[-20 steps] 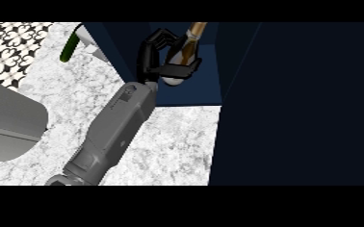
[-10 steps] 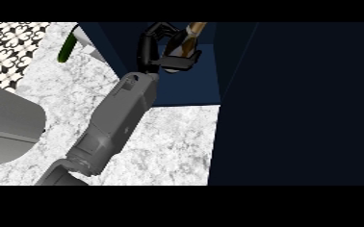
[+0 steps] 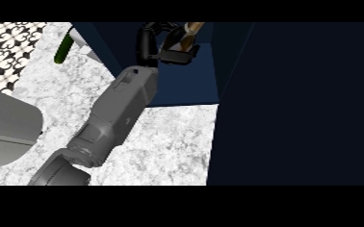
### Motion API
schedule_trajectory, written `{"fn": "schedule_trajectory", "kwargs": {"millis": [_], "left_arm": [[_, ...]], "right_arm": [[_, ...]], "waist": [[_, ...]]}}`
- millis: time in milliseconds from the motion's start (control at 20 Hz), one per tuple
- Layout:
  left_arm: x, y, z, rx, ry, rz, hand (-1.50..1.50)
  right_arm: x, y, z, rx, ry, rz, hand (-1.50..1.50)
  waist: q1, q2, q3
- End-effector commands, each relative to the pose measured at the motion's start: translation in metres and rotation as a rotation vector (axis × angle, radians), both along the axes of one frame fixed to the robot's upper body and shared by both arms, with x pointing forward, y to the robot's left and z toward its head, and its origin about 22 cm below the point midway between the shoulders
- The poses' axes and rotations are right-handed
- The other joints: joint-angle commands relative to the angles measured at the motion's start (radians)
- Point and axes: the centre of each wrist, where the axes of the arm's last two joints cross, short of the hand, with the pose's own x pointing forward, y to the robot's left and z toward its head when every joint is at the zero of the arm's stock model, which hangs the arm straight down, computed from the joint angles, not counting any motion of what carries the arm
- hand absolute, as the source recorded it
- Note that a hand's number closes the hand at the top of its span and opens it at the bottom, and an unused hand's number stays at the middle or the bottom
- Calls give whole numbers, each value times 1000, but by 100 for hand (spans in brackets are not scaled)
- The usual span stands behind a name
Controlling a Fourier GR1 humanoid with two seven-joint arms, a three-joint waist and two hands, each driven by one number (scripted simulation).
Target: Pick up the wine, place it into the cabinet and close the cabinet
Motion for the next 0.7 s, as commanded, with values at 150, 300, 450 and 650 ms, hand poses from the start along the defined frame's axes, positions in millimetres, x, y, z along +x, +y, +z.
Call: {"fn": "schedule_trajectory", "kwargs": {"millis": [150, 300, 450, 650], "left_arm": [[-4, 9, -18, -143, 72, 39, 150], [2, 10, -8, -168, 62, 22, 150], [0, 5, -11, -145, 69, 20, 150], [1, 15, -13, -133, 51, 54, 150]], "right_arm": [[-9, -2, 5, 23, -31, 52, -150], [-22, -2, 8, 37, -25, 54, -150], [-13, -1, 5, 31, -11, 50, -150], [-14, -4, 7, 4, -24, 43, -150]], "waist": [[-16, 8, 0], [-13, 5, 0], [-12, 7, 0], [-12, 7, 0]]}}
